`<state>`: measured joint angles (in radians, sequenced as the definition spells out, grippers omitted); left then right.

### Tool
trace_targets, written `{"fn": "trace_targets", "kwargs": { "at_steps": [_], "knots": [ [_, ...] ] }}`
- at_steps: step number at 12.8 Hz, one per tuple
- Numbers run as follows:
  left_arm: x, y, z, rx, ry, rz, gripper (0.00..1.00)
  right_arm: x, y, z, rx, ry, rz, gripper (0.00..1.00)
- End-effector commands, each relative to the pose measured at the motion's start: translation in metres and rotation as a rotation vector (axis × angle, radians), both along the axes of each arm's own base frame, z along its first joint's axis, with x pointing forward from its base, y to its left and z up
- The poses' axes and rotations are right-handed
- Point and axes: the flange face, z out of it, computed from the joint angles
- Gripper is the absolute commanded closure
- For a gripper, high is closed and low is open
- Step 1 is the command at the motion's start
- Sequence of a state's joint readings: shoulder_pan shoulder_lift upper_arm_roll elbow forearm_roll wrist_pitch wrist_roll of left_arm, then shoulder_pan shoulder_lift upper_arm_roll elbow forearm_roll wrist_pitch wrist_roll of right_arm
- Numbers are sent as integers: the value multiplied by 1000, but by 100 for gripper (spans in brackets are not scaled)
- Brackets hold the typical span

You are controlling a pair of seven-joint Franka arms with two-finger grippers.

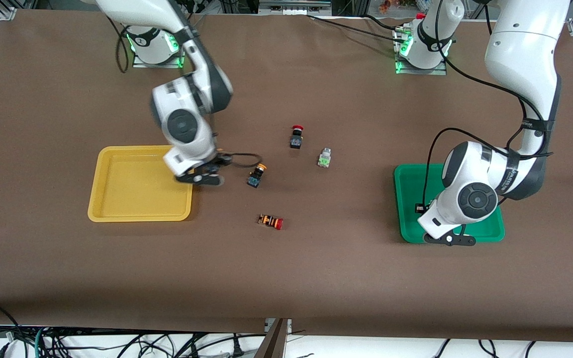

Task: Place green and yellow buttons in trays
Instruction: 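Carry the blue button to the yellow tray while the left gripper drops the orange-top button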

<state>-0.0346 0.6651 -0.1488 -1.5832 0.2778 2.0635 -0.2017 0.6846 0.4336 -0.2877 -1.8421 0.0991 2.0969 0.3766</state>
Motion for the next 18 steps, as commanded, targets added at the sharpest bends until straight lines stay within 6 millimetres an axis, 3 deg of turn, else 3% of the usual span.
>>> {"fn": "trace_targets", "kwargs": {
  "at_steps": [1,2,3,5,6,8,10,11,12,13,15,17,18],
  "knots": [
    [-37,24,-19,-40,-69,-103,81,27,-80,0,-18,31,105,100],
    [-38,26,-22,-44,-69,-96,18,34,-116,-7,-16,49,120,100],
    [-38,25,-22,-45,-69,-88,0,37,-150,-16,-10,71,122,100],
    [-35,20,-1,-42,-83,-98,0,32,-195,-41,-3,102,130,100],
    [-35,9,26,-42,-81,-102,0,31,-210,-48,-2,110,124,100],
    [-33,-40,77,-42,-23,-128,0,33,-240,-73,-16,113,110,100],
    [-48,-85,90,-88,35,-30,0,33,-253,-89,-2,110,97,100],
    [-55,-105,89,-114,43,-3,0,32,-253,-96,21,117,89,92],
    [-64,-130,88,-130,53,-41,0,33,-253,-97,37,114,88,50],
    [-76,-160,81,-150,71,-89,0,35,-254,-97,39,112,101,1],
    [-105,-222,65,-164,94,-178,0,46,-233,-81,51,99,144,0],
    [-131,-262,35,-141,111,-135,0,60,-188,-48,81,135,196,0],
    [-143,-282,21,-151,101,-125,0,66,-155,-30,88,146,234,0]
  ]
}}
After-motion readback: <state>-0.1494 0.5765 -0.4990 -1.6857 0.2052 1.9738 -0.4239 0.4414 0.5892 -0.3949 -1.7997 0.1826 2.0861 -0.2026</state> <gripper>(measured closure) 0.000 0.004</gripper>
